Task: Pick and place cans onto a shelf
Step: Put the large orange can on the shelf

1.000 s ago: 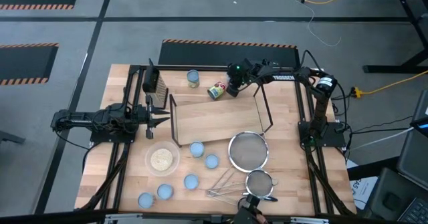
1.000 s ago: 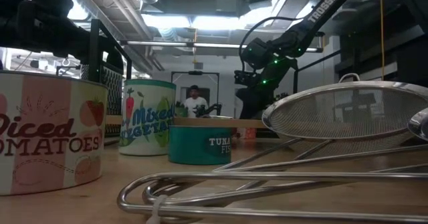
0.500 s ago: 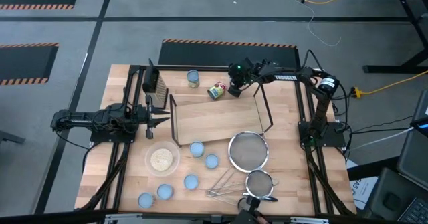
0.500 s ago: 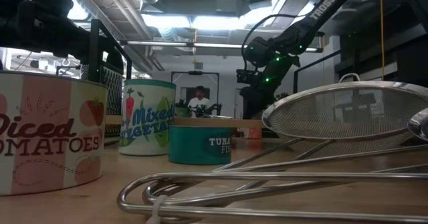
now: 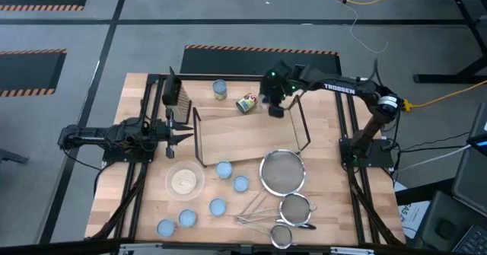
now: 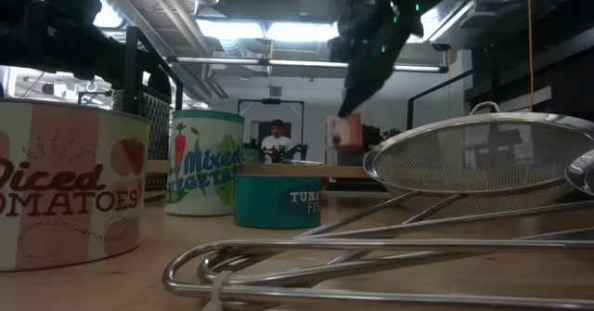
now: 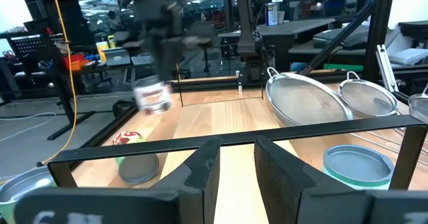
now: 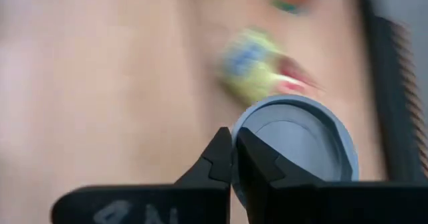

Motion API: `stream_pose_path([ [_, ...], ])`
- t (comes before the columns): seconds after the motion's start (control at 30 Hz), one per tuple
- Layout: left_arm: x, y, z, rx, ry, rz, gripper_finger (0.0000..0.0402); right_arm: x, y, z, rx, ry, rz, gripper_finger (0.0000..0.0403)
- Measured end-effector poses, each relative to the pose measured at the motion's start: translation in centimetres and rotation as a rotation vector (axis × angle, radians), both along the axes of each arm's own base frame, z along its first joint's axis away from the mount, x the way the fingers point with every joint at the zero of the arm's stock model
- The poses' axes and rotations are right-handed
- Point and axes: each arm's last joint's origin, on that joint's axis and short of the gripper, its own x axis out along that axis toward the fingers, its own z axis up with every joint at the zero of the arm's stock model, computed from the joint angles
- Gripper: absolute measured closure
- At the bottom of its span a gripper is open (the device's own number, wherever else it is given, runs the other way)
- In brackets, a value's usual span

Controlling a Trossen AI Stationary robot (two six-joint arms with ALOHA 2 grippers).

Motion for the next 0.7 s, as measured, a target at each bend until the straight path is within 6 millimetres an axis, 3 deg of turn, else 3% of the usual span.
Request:
stream_pose_path([
  [0.2,0.0,0.0,0.0,0.0,0.0,0.0,0.0315,0.1,5.7,1.3,0.057,-0.009,0.403,0.039],
  [0.37,0.0,0.0,0.0,-0.001,0.0,0.0,0.0315,0.3,9.6,0.9,0.052,0.042,0.597,0.0387],
  [0.53,0.0,0.0,0.0,-0.008,-0.001,0.0,0.0315,-0.1,11.9,0.5,0.077,0.119,0.689,0.039],
  [0.7,0.0,0.0,0.0,-0.008,-0.001,0.0,0.0315,-0.2,12.6,0.3,0.085,0.138,0.71,0.0391],
])
